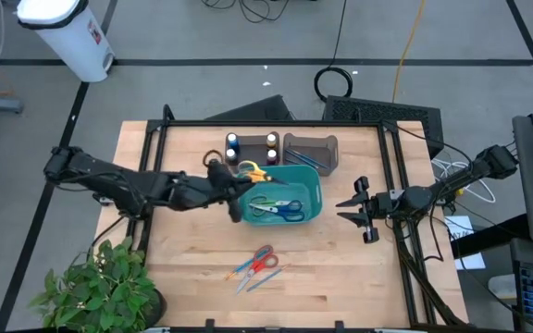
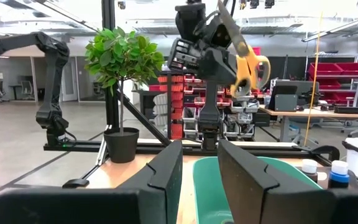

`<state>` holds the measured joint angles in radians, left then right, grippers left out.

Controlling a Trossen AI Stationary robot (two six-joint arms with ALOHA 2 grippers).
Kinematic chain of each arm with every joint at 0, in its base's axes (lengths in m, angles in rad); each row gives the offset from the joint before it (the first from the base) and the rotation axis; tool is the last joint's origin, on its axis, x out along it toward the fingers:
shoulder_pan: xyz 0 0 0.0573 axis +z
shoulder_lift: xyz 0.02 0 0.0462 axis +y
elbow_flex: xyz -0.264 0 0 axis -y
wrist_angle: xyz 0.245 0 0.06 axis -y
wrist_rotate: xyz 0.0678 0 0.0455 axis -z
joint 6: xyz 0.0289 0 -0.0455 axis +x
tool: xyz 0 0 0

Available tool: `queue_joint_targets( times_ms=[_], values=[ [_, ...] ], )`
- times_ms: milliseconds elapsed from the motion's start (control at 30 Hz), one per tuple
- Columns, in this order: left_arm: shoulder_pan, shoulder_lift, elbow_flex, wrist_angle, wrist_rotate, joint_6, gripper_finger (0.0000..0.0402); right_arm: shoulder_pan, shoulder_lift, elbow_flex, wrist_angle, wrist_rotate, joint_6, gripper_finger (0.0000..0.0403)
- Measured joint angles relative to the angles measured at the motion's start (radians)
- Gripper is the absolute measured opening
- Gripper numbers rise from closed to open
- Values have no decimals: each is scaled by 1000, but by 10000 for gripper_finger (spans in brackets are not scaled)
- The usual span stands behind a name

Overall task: Pick & Place Paint Supplies
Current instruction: Put the yellow scissors into the green bin

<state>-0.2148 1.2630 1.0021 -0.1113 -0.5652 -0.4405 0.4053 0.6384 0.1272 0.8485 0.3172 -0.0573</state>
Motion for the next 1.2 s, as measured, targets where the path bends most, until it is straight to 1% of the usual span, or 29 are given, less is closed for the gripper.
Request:
queue_joint_targets(
  times_ms=[100, 200, 333, 500, 700, 833, 1067, 1200],
  values=[
    [11, 66, 80, -143, -14, -91, 12, 0, 0, 0, 0, 0, 0, 93],
    [22, 134, 117, -208, -12, -141, 12, 0, 0, 0, -1, 0, 0, 93],
    [34, 199, 121, -207, -12, -168, 17, 0, 0, 0, -3, 0, 0, 93],
    [57, 274, 121, -212, -5, -199, 12, 0, 0, 0, -4, 0, 0, 93],
    [72, 360, 121, -209, 43, -236, 18, 0, 0, 0, -5, 0, 0, 93],
    [71, 409, 121, -206, 73, -252, 12, 0, 0, 0, -5, 0, 0, 93],
    [71, 476, 121, -202, 80, -279, 20, 0, 0, 0, -7, 0, 0, 93],
    [75, 512, 121, -190, 127, -279, 16, 0, 0, 0, -7, 0, 0, 93]
  ],
)
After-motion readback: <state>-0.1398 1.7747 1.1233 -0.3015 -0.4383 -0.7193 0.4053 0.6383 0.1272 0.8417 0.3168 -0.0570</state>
